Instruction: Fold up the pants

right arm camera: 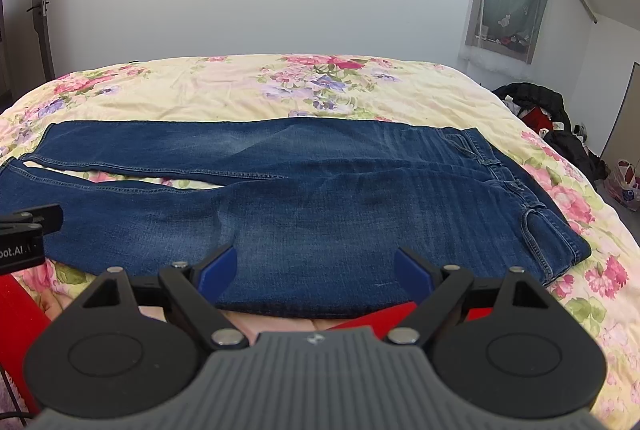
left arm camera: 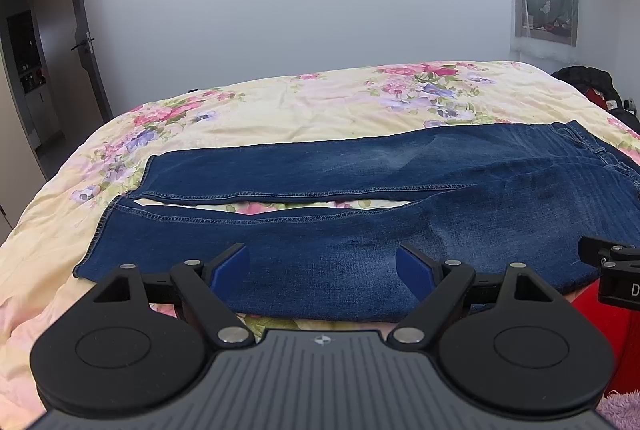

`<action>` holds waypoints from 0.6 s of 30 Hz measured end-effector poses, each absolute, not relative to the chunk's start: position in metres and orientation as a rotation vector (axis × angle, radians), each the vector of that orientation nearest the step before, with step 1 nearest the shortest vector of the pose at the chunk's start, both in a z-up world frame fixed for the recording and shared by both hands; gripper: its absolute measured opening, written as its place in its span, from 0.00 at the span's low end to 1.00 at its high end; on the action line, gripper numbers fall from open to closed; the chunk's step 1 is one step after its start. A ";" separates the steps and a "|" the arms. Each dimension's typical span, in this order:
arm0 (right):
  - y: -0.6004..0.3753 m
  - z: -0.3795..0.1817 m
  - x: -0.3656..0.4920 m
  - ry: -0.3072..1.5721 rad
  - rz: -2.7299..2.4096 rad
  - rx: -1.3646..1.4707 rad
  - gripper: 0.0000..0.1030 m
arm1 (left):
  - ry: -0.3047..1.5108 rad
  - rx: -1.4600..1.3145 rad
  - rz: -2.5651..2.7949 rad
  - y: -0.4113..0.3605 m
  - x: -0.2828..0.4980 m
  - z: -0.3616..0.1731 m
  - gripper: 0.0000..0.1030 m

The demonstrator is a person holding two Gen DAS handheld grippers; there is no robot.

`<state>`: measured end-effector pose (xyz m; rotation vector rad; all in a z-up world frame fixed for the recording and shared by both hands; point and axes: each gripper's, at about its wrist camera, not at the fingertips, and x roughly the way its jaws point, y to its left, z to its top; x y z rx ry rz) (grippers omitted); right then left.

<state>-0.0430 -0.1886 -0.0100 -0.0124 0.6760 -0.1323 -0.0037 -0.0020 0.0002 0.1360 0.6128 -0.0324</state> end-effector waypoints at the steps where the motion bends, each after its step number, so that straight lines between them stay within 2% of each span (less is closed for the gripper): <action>1: -0.188 -0.010 -0.043 0.676 -0.133 -0.013 0.80 | 0.611 0.135 -0.034 -0.001 -0.004 0.001 0.94; 18: -0.188 -0.010 -0.042 0.680 -0.136 -0.012 0.80 | 0.615 0.127 -0.044 0.000 -0.005 0.001 0.87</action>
